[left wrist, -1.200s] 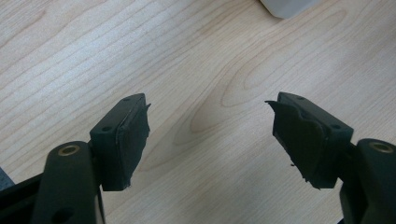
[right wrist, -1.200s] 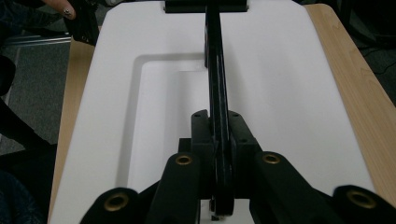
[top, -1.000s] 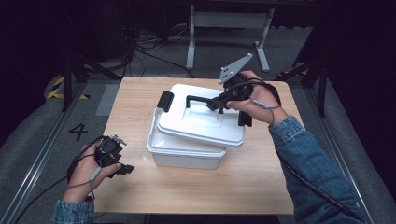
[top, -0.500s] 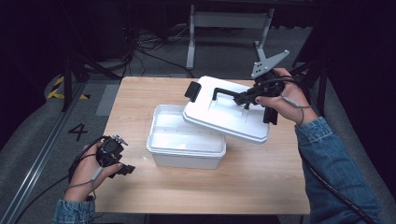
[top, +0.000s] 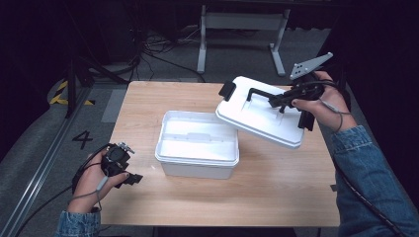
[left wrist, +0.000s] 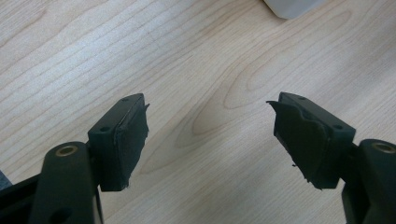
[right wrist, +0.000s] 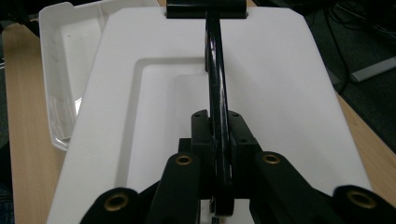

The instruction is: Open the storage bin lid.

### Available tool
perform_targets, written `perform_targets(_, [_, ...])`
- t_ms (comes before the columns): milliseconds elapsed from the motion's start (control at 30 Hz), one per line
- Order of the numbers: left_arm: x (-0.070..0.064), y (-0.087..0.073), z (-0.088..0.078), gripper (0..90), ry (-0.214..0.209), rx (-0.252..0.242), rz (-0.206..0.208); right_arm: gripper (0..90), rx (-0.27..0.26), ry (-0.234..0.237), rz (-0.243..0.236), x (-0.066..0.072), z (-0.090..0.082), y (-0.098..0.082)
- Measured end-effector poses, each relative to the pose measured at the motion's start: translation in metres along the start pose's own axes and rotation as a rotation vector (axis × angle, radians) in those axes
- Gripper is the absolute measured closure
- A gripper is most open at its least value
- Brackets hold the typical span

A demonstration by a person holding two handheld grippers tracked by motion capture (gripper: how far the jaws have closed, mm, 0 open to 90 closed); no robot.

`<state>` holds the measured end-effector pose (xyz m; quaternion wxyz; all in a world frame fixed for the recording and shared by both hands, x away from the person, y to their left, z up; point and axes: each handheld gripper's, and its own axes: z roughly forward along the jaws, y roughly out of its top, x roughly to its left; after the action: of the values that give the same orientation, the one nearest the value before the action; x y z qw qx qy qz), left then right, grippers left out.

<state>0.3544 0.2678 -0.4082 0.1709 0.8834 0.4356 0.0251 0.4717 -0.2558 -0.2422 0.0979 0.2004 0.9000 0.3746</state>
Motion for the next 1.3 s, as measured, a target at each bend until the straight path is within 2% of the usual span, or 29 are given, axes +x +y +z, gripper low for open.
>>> perform_targets(333, [0.001,-0.001,0.001,26.1,0.007,-0.010,-0.001,84.7,0.000,-0.056,0.086,-0.024,-0.016,-0.029])
perform_targets(533, [0.001,-0.001,0.001,26.0,0.007,-0.013,0.000,84.7,0.014,-0.080,0.124,-0.036,-0.016,-0.045])
perform_targets(767, [0.001,-0.001,0.001,26.0,0.011,-0.014,0.005,84.7,0.022,-0.099,0.195,-0.055,-0.008,-0.071])
perform_targets(933, [0.001,-0.001,0.002,26.0,0.007,-0.007,-0.001,84.8,0.040,-0.112,0.224,-0.064,0.000,-0.088])
perform_targets(1233, [0.001,-0.001,0.003,25.7,0.009,-0.009,-0.001,84.7,0.051,-0.127,0.259,-0.072,0.018,-0.112])
perform_targets(1300, [0.002,-0.001,0.004,25.7,0.012,-0.014,0.009,84.7,0.052,-0.130,0.263,-0.073,0.023,-0.117])
